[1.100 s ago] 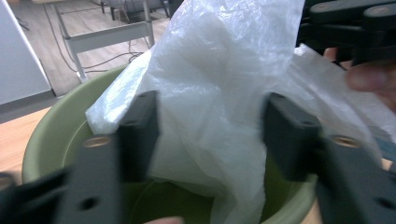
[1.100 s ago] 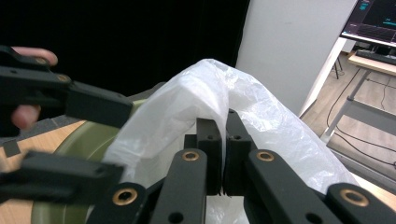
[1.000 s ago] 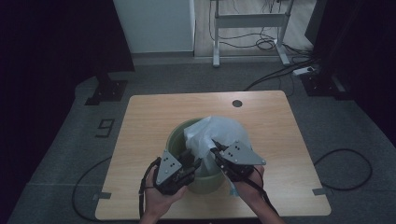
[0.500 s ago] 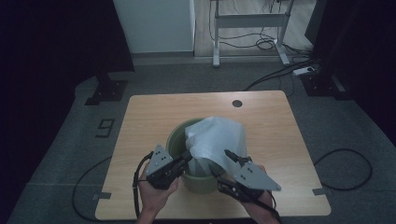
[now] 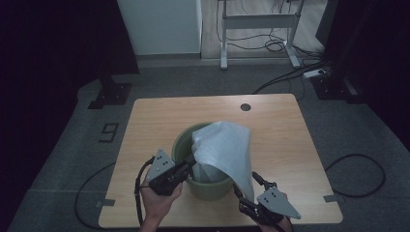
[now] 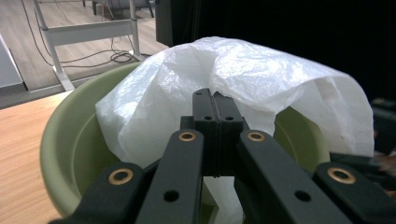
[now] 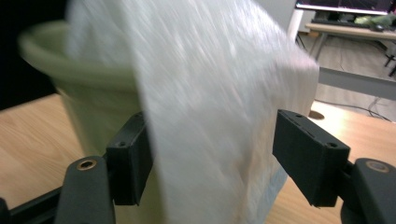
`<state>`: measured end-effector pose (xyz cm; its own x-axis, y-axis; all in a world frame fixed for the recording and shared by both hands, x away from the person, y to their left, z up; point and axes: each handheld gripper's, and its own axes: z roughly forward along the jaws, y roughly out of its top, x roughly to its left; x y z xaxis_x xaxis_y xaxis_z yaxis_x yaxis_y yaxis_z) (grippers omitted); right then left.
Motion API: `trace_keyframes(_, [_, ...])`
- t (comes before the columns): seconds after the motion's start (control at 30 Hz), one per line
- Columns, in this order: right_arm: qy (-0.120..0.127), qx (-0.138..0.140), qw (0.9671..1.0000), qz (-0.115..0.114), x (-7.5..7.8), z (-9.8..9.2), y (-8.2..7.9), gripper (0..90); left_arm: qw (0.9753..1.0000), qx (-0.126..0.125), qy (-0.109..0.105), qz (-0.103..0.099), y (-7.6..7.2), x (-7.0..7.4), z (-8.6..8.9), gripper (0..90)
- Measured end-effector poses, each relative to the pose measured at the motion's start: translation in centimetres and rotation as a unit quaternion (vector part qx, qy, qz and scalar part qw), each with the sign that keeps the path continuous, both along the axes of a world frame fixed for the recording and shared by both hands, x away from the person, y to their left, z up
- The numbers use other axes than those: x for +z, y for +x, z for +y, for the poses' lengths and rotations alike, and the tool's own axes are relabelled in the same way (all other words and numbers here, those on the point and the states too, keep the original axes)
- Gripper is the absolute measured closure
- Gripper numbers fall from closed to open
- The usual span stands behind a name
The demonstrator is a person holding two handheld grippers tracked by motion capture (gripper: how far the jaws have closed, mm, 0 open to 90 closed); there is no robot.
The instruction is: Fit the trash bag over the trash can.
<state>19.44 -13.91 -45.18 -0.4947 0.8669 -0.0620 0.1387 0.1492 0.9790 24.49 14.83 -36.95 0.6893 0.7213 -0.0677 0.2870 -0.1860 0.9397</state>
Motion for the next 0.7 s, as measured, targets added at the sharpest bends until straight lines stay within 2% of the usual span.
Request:
trace_keyframes(0.1, [-0.003, -0.012, 0.9998, 0.016, -1.5, -0.4, 0.7, 35.7, 1.0000, 0.003, 0.001, 0.000, -0.1, -0.1, 0.3, 89.5])
trace_keyframes(0.2, [-0.008, -0.021, 0.9996, 0.016, -2.5, -1.0, 1.1, 57.3, 1.0000, 0.002, 0.003, 0.001, -0.3, -0.2, 0.4, 89.6])
trace_keyframes(0.27, [-0.016, -0.029, 0.9991, 0.025, -2.7, -1.4, 1.5, 68.5, 1.0000, 0.001, 0.004, 0.001, -0.4, -0.2, 0.4, 89.6])
trace_keyframes(0.33, [-0.018, -0.042, 0.9987, 0.021, -2.4, -1.8, 1.8, 75.7, 1.0000, -0.002, 0.006, -0.001, -0.5, -0.2, 0.5, 89.6])
trace_keyframes(0.43, [-0.020, -0.066, 0.9976, 0.000, -1.0, -2.5, 2.3, 86.9, 0.9999, -0.006, 0.008, -0.003, -0.7, -0.1, 0.7, 89.6])
trace_keyframes(0.47, [-0.018, -0.072, 0.9972, -0.008, -0.3, -2.7, 2.4, 88.2, 0.9999, -0.008, 0.009, -0.003, -0.8, -0.1, 0.8, 89.6])
trace_keyframes(0.7, [0.006, -0.087, 0.9934, -0.074, 5.2, -3.3, 3.2, 88.6, 0.9997, -0.016, 0.019, 0.000, -0.9, -0.5, 1.2, 89.4])
